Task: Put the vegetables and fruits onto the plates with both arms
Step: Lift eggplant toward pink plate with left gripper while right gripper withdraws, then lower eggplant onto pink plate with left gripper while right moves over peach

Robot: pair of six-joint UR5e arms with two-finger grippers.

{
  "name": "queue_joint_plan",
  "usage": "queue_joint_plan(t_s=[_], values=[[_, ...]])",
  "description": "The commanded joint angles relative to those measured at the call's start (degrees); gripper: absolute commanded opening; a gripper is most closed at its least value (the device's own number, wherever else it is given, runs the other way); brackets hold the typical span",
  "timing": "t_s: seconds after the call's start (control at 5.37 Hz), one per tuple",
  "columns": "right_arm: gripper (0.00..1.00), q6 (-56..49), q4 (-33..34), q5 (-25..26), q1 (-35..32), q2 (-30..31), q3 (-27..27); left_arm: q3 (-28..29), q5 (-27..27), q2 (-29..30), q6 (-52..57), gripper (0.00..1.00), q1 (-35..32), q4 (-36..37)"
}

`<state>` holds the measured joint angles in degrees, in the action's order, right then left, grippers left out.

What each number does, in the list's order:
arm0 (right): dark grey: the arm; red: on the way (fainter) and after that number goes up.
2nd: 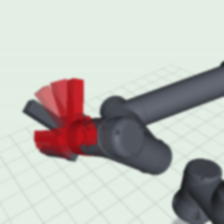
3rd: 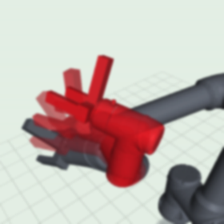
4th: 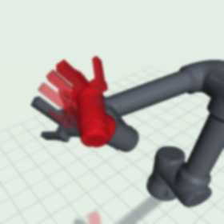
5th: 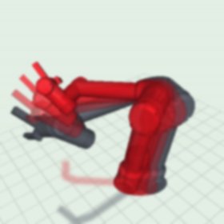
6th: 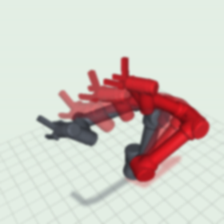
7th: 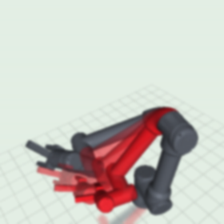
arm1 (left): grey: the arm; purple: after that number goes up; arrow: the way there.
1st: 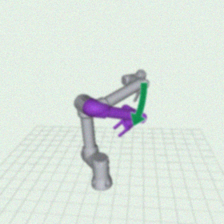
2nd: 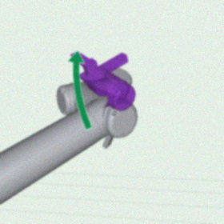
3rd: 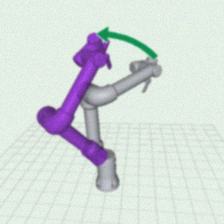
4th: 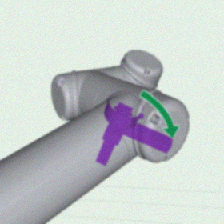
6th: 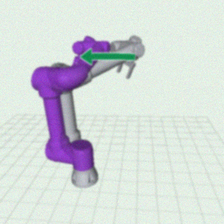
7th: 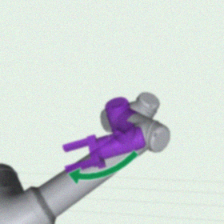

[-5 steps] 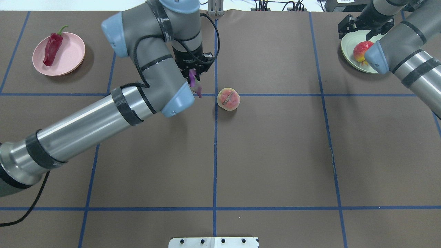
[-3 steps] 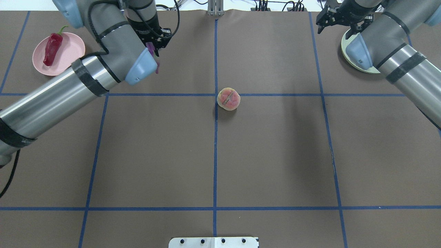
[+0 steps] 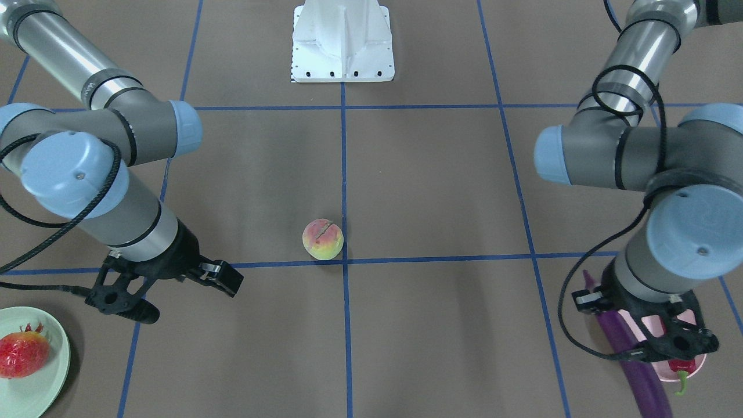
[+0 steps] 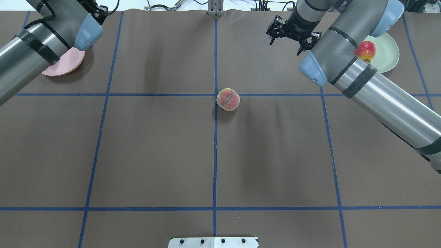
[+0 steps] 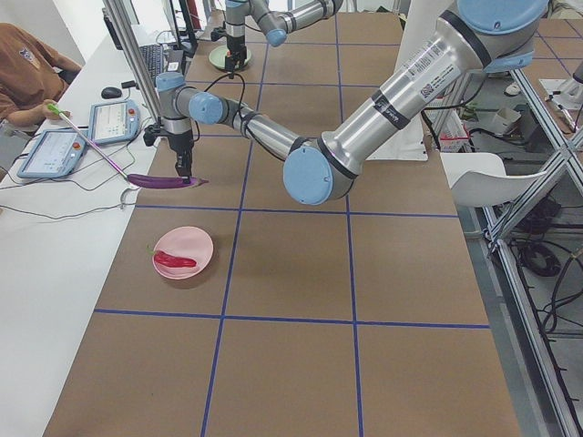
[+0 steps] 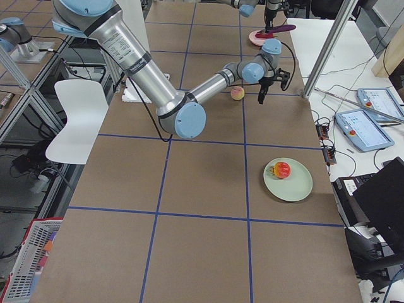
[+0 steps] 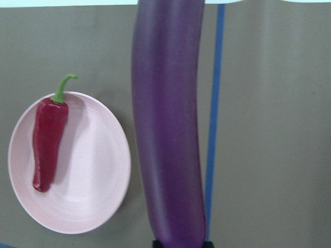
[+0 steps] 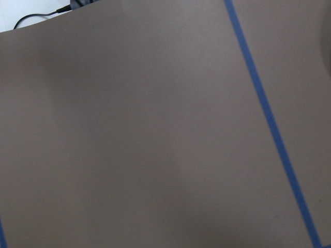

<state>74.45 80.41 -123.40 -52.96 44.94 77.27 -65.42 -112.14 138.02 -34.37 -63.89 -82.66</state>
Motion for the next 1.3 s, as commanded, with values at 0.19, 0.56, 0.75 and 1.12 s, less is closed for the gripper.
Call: queue_joint_plan(t_s=[0.19,0.56,0.75,1.12], values=[[1.0,5.53,2.18,4.91,7.33,-3.19,0.16,6.87,12.7,-1.26,5.98,0.0,0.6,-1.8],[1.0,6.4,2.99,5.1,8.92,-3.72,0.33,6.97,16.6,-3.01,9.41,0.0,3.58,-1.98],[1.0,7.98,3.0,6.23,9.97,-4.07,0.42,6.89,16.6,-4.24,9.41,0.0,5.52,-3.02],[1.0,8.7,3.17,7.21,11.21,-4.25,0.51,6.18,18.88,-5.56,12.98,0.79,5.98,-4.17]])
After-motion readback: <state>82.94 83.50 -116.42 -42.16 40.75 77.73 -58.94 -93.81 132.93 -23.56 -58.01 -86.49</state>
